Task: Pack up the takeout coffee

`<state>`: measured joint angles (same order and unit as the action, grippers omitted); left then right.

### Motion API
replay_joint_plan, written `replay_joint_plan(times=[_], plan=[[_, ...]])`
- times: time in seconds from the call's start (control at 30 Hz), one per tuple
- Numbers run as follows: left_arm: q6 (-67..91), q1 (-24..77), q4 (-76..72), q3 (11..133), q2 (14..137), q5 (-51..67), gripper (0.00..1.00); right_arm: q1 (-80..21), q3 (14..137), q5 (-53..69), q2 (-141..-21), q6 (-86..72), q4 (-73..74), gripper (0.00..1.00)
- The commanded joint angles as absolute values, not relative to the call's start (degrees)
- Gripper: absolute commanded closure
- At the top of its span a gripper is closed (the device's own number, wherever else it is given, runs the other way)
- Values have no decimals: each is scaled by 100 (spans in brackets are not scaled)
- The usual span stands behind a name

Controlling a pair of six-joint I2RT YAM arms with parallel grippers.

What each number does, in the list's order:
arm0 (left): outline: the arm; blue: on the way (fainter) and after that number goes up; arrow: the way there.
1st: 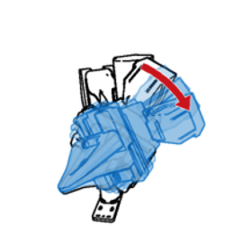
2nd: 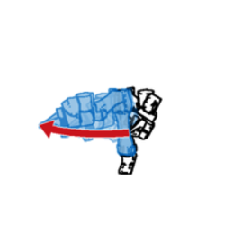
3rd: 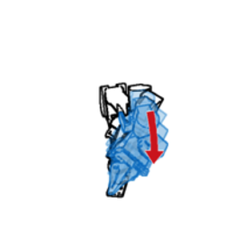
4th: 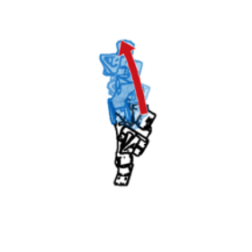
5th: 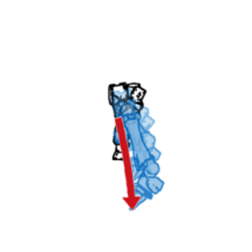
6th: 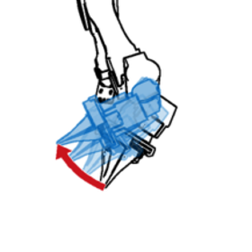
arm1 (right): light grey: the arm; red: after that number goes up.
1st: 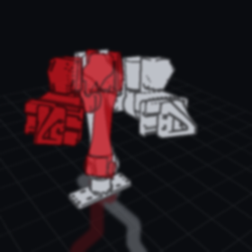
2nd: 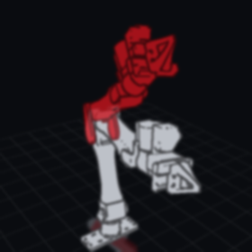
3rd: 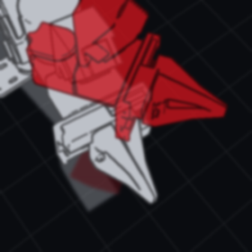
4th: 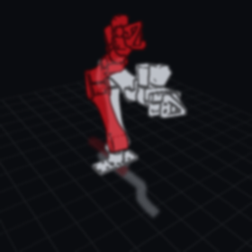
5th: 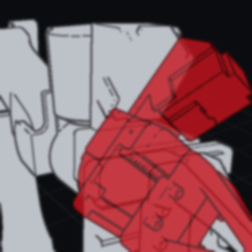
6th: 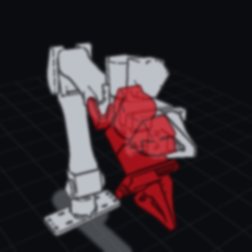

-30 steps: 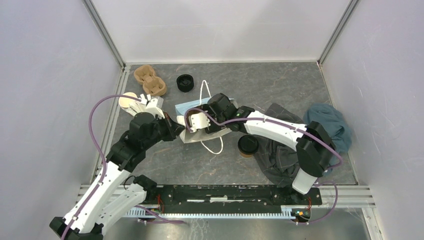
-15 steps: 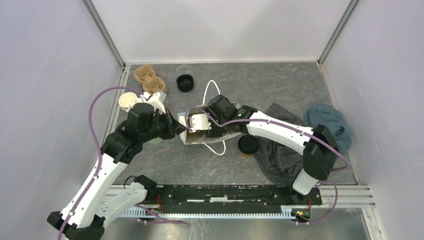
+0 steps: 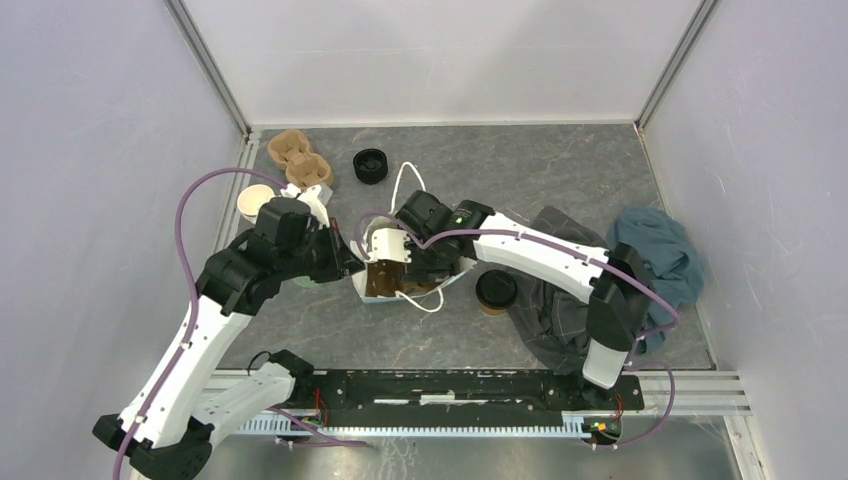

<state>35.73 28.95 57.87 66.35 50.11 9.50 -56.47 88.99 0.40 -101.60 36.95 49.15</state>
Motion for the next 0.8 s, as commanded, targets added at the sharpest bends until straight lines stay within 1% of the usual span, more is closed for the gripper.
replay_joint_plan(times=[0.0,0.17,0.33,0.47,0.6,0.67,0.77], plan=[[3762,2893,5986,6944,5127,584,98,-5690,8993,351,-10498,3401,5411,100],[3731,2892,5981,7171,5276,69,98,-5686,8985,355,-10829,3524,5410,100],[3664,2892,5818,7216,5391,17,98,-5693,8775,160,-11149,3501,5121,100],[3576,2892,5762,7179,5430,-259,98,-5689,8471,65,-11356,3525,4889,100],[3533,2893,5730,7101,5450,-349,98,-5694,8517,123,-11158,3448,4796,100],[3541,2892,5686,7065,5450,-346,98,-5692,8630,184,-11010,3370,4803,94],[3523,2892,5667,7053,5450,-370,98,-5694,8875,293,-10808,3209,4883,79]])
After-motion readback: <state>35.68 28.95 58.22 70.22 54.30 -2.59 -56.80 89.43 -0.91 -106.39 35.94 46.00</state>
